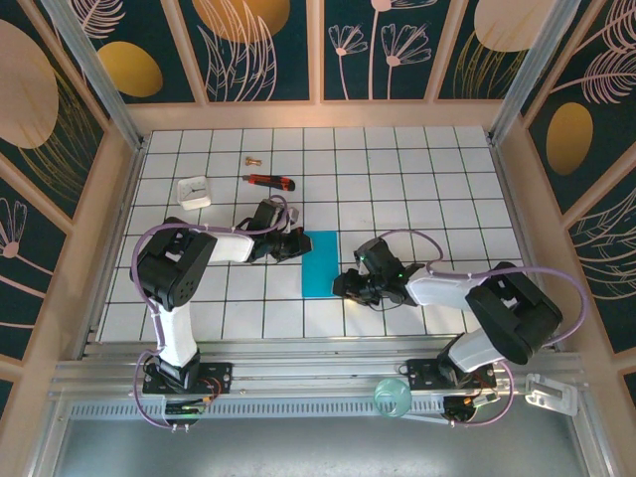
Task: Fold a paper plane with a square sheet of paper (pick it up from the middle)
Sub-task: Fold the triangle a second time at the center of the table.
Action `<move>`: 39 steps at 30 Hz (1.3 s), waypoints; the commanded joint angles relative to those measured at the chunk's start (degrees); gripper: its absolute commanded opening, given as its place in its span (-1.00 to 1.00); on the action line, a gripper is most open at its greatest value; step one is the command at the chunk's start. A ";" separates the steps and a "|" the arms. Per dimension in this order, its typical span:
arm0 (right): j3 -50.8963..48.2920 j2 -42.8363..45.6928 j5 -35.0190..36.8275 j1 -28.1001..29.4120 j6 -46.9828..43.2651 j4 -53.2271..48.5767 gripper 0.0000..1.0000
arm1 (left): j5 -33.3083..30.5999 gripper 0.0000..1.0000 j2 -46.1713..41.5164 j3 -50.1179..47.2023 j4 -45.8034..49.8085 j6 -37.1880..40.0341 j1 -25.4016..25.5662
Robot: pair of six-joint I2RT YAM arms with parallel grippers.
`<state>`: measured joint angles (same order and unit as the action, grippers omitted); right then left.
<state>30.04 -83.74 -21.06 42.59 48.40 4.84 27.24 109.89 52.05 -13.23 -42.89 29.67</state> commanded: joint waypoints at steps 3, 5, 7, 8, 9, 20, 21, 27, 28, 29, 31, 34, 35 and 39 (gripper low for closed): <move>0.63 -1.62 -0.81 0.89 0.86 3.95 -0.26 | -0.97 -1.00 1.95 -1.95 4.71 1.01 0.12; 0.64 -1.70 -1.22 0.96 1.16 5.01 -0.26 | -0.88 -1.00 2.09 -2.04 4.62 0.89 0.08; 0.78 -2.00 -1.27 1.05 1.46 5.62 -0.26 | -0.75 -1.00 2.12 -2.04 4.53 0.89 0.08; 0.94 -2.10 -1.20 1.08 1.38 5.63 -0.27 | -0.70 -1.00 2.11 -2.11 4.47 0.93 0.05; 1.17 -2.29 -1.13 1.01 1.31 5.62 -0.27 | -0.70 -1.00 2.05 -2.13 4.45 0.93 0.12; 1.70 -1.02 -0.08 1.01 0.95 4.53 -0.29 | -0.57 -1.00 2.13 -2.04 4.71 1.11 0.06; 1.69 -0.81 0.13 1.01 0.84 4.29 -0.29 | -0.46 -1.00 2.17 -2.03 4.71 1.14 0.09; 3.13 -0.54 2.45 0.85 -0.47 0.47 -0.28 | -0.44 -1.00 2.09 -1.95 4.73 1.23 0.07; 3.45 -0.52 3.04 0.91 -0.66 -0.58 -0.28 | -0.53 -1.00 2.09 -1.95 4.74 1.14 0.06; 3.61 -0.54 3.42 0.89 -0.88 -1.36 -0.28 | -0.53 -1.00 2.09 -1.91 4.71 1.17 0.05; 3.81 -0.71 4.07 0.92 -1.09 -2.37 -0.28 | -0.53 -1.00 2.06 -1.95 4.71 1.14 0.11; 4.06 -1.19 4.64 0.92 -1.28 -3.37 -0.28 | -0.53 -1.00 2.09 -2.04 4.71 1.16 0.07; 4.09 -1.32 4.87 0.96 -1.31 -3.52 -0.27 | -0.48 -1.00 2.09 -2.04 4.71 1.22 0.12; 4.06 -1.29 4.15 0.91 -1.36 -2.32 -0.27 | -0.55 -1.00 2.09 -1.84 4.80 1.31 0.12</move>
<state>32.91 -85.34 -17.96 43.20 48.14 3.36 27.51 109.89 52.01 -13.28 -42.85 29.65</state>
